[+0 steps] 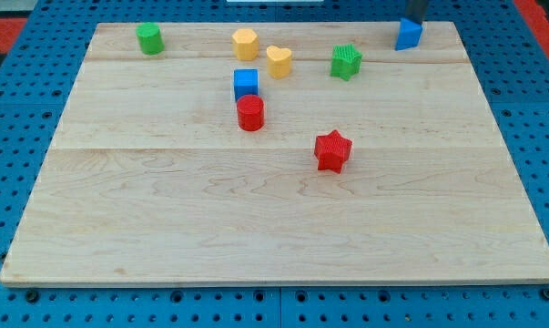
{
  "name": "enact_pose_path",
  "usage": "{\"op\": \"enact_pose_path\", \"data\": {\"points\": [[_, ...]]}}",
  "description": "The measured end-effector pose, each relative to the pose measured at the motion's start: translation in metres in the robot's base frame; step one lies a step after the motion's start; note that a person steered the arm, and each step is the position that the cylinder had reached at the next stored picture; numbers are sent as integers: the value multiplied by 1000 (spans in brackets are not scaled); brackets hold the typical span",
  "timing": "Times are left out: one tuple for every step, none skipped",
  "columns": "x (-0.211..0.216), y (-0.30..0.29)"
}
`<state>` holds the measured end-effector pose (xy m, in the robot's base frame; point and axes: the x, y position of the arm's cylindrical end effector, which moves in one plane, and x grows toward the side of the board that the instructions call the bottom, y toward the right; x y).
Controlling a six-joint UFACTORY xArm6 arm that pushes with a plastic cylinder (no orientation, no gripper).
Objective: Slide the blue triangle to the diagonal top right of the green star
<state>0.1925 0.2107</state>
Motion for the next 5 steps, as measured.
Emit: {"op": "enact_pose_path", "data": {"points": [[-1, -5], [1, -23], [3, -29], [3, -33], [0, -64]]}}
